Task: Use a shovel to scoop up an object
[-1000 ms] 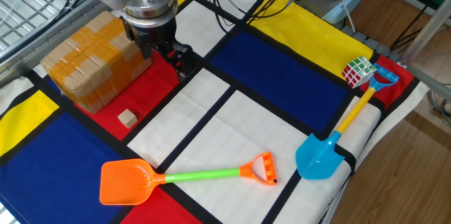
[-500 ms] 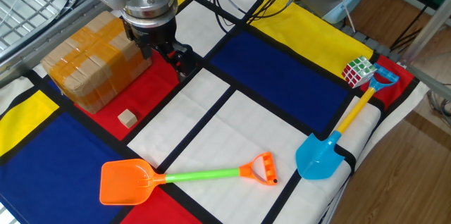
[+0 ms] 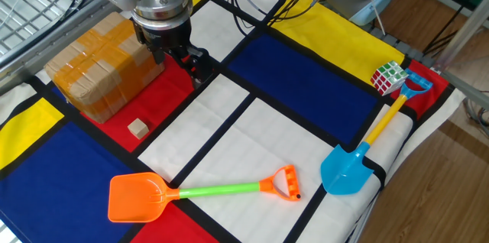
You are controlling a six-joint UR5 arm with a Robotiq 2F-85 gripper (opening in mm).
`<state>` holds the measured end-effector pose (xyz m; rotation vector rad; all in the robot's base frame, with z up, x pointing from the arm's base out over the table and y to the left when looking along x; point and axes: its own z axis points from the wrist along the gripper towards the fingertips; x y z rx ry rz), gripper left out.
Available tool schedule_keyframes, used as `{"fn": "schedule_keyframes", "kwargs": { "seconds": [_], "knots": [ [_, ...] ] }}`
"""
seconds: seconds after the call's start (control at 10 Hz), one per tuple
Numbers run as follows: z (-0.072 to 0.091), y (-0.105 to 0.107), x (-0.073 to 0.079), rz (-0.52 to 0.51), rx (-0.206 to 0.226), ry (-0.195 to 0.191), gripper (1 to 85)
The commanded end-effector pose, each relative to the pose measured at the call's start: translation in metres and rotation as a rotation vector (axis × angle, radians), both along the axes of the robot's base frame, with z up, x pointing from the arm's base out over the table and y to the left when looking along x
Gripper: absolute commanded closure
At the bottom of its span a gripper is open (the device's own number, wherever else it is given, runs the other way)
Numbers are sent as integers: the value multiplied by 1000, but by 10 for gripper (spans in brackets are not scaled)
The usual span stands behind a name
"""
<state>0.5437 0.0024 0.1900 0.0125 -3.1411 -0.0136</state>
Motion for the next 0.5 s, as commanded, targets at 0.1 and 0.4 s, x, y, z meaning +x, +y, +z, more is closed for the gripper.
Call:
{"fn": "schedule_keyframes", "kwargs": {
  "seconds": [0.1, 0.4],
  "knots": [
    [-4, 29, 26, -2, 77, -77, 440],
    [-1, 27, 37, 7, 46, -46, 443]
  ]
}}
